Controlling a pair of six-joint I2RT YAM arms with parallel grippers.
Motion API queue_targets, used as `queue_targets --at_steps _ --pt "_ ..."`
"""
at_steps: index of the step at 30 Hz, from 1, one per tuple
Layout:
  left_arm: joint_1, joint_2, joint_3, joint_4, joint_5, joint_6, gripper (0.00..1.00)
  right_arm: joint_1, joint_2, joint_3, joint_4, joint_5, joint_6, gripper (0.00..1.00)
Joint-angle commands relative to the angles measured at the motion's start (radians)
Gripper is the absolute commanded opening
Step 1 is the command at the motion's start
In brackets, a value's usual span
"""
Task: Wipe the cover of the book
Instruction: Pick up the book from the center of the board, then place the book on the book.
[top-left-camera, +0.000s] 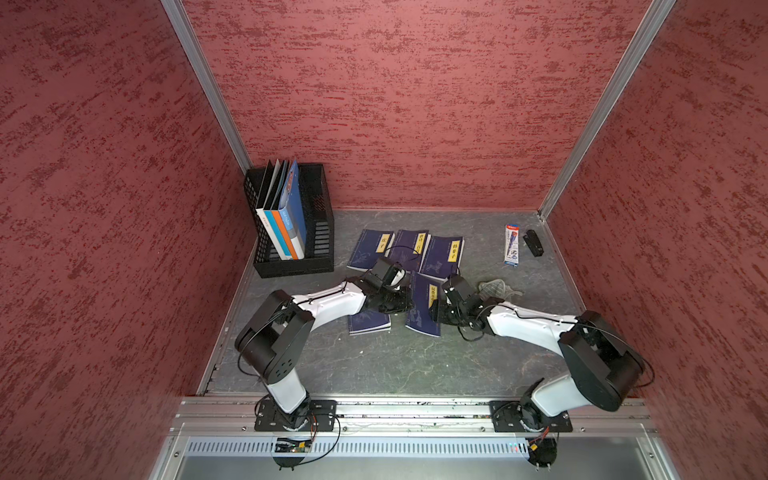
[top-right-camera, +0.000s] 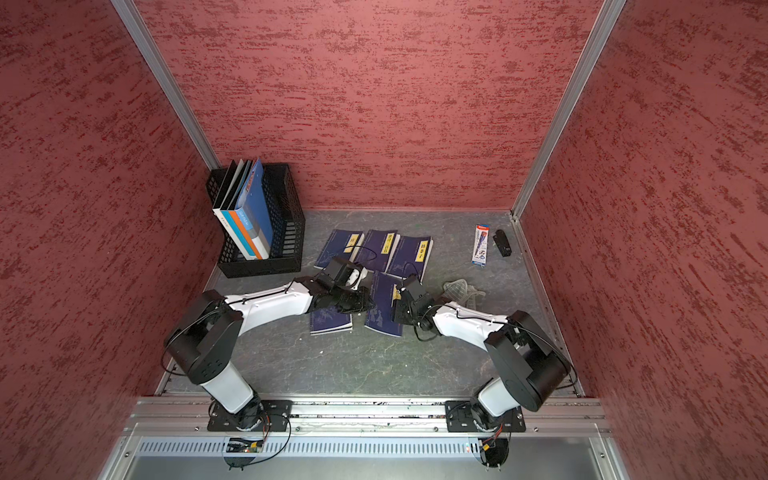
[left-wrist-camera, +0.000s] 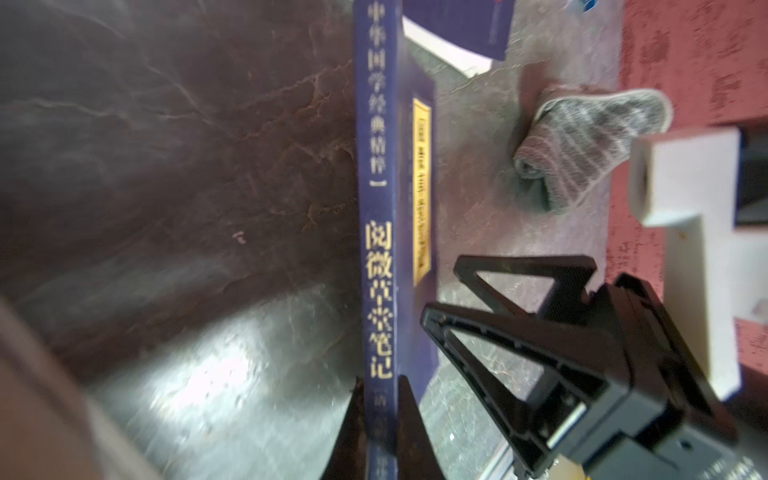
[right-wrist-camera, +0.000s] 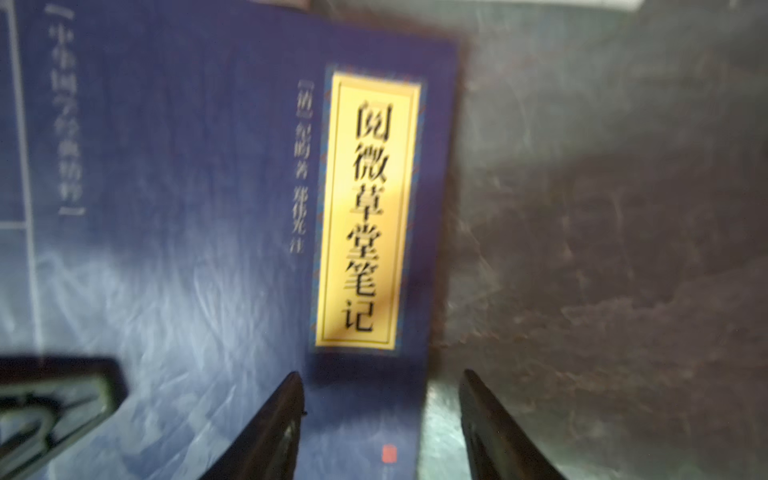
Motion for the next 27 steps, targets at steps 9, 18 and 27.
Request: queue_targets --at_steps 9,18,27 --pt "0.289 -0.396 -0.100 -0.204 0.162 0.051 0.01 0.005 0.028 0.108 -0.030 0.036 -0.084 0.65" --pt "0.547 -0.482 -0.214 -0.266 0.275 0.095 0.00 0.006 0.061 0.124 0.004 0.015 -0.093 0.65" --pt "0.568 -0.438 -0.319 -0.165 0.269 0.073 0.02 0.006 0.083 0.137 0.017 0.000 -0.100 0.65"
